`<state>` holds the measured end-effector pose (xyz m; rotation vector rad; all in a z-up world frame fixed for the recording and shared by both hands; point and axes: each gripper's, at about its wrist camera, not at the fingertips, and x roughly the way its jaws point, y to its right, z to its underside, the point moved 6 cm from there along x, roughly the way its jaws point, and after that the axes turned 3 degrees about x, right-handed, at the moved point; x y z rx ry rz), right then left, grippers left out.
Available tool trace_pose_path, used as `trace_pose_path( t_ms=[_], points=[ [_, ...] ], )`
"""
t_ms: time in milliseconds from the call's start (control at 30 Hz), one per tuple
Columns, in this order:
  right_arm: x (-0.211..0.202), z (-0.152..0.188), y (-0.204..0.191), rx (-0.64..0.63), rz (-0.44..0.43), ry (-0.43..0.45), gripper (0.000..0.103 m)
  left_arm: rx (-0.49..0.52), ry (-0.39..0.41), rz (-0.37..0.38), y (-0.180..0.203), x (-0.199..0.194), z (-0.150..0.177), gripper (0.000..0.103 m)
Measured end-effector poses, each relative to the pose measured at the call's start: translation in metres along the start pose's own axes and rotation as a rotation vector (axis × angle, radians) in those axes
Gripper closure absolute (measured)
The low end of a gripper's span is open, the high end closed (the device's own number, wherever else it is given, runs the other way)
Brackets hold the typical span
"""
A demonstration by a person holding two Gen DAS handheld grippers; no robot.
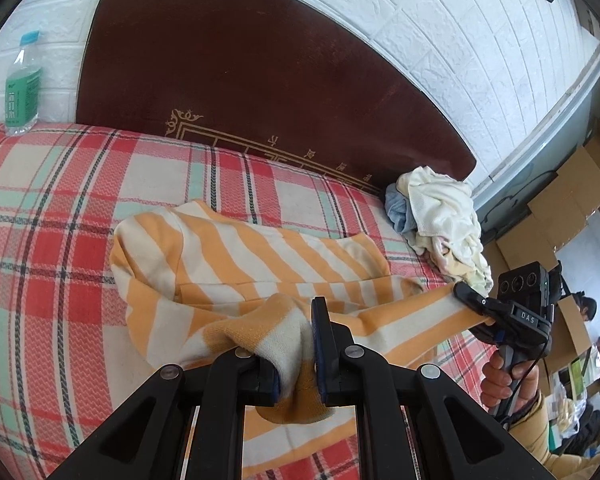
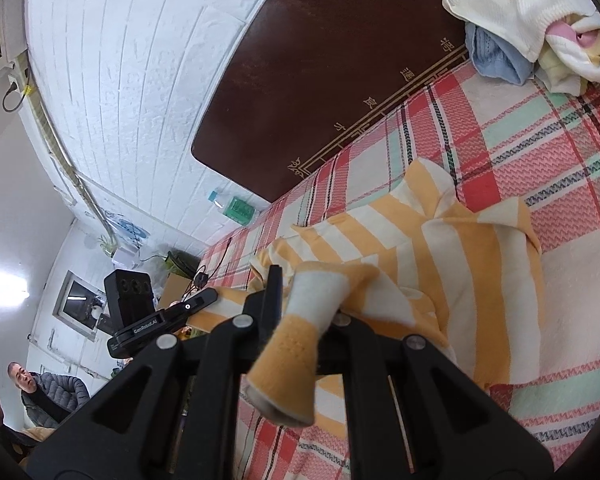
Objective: Fold clothes
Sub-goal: 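Lay the held hem over the shirt body with both grippers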
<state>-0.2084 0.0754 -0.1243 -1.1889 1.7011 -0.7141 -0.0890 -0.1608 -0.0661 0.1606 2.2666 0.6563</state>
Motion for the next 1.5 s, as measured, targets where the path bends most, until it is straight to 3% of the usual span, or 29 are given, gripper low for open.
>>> trace_pose_path(
  t_ms=[533,1500],
  points=[
    [0.008,-0.007,0.01,0.02,0.017,0.004,0.093,-0.023,0.0,0.014,-0.004,0.003,-0.004,0.093],
    [0.04,-0.023,0.056,0.093,0.092,-0.049,0.092,-0.109,-0.061,0.009,-0.026,0.028,-0.013,0.083]
  ],
)
